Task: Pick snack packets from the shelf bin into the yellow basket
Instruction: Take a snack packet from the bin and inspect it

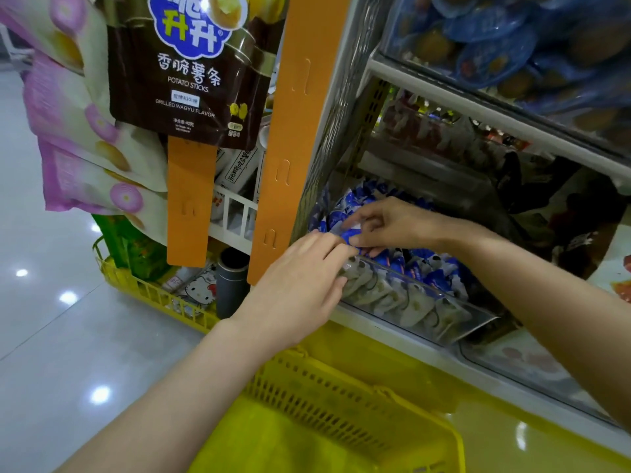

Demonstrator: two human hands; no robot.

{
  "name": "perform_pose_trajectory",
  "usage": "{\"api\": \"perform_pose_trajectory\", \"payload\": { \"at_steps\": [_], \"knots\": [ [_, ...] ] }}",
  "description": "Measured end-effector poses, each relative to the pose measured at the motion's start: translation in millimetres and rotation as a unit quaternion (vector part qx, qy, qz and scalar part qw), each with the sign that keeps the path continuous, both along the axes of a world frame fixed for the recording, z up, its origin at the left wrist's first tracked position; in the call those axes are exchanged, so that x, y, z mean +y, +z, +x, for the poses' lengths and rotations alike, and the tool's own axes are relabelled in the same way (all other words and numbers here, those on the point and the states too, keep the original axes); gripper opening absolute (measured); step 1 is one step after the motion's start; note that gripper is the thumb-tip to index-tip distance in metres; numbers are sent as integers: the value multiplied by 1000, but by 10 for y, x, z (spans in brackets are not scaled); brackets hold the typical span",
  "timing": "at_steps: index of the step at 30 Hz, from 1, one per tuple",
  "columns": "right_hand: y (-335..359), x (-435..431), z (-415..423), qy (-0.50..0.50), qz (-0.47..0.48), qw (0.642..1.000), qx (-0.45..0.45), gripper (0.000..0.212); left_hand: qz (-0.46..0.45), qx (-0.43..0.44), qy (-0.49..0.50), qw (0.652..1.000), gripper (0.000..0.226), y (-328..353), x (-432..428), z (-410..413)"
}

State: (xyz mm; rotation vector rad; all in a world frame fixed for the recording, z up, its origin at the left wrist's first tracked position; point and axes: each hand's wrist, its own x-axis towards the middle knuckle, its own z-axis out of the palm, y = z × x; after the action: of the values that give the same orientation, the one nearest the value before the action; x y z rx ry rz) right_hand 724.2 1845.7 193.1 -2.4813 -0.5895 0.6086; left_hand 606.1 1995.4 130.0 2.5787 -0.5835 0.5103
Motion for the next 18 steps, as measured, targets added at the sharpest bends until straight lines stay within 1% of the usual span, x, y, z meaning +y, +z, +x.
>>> {"api": "perform_pose_trajectory", "payload": {
  "at_steps": [3, 5, 7, 9, 11, 12, 14, 16, 18],
  "knots": [
    [-134, 116, 61, 18, -24, 997, -70, 22, -2, 2, -1, 1000, 36, 0, 4, 4],
    [-229, 194, 96, 30, -56, 991, -117, 24, -4, 1, -1, 1000, 35, 1, 1, 7],
    [-266, 212, 110, 24, -69, 989, -132, 30, -5, -1, -1, 1000, 35, -5, -1, 13],
    [-237, 170, 104, 6, -26, 990, -137, 31, -3, -3, -1, 1000, 35, -15, 1, 18],
    [-183, 77, 93, -39, 29, 985, -167, 22, -3, -5, -2, 1000, 36, -28, 1, 22],
    [-165, 16, 90, -60, 39, 981, -180, 18, -6, -7, -1, 1000, 36, -34, -1, 22],
    [-158, -97, 66, -70, 7, 981, -182, 15, -9, -13, 1, 1000, 36, -37, -7, 25],
    [-192, -164, 31, -66, -44, 985, -153, 14, -7, -18, 3, 1000, 35, -39, -16, 24],
    [-239, -170, 29, -69, -55, 986, -144, 14, -5, -21, 6, 1000, 34, -37, -20, 25]
  ]
}}
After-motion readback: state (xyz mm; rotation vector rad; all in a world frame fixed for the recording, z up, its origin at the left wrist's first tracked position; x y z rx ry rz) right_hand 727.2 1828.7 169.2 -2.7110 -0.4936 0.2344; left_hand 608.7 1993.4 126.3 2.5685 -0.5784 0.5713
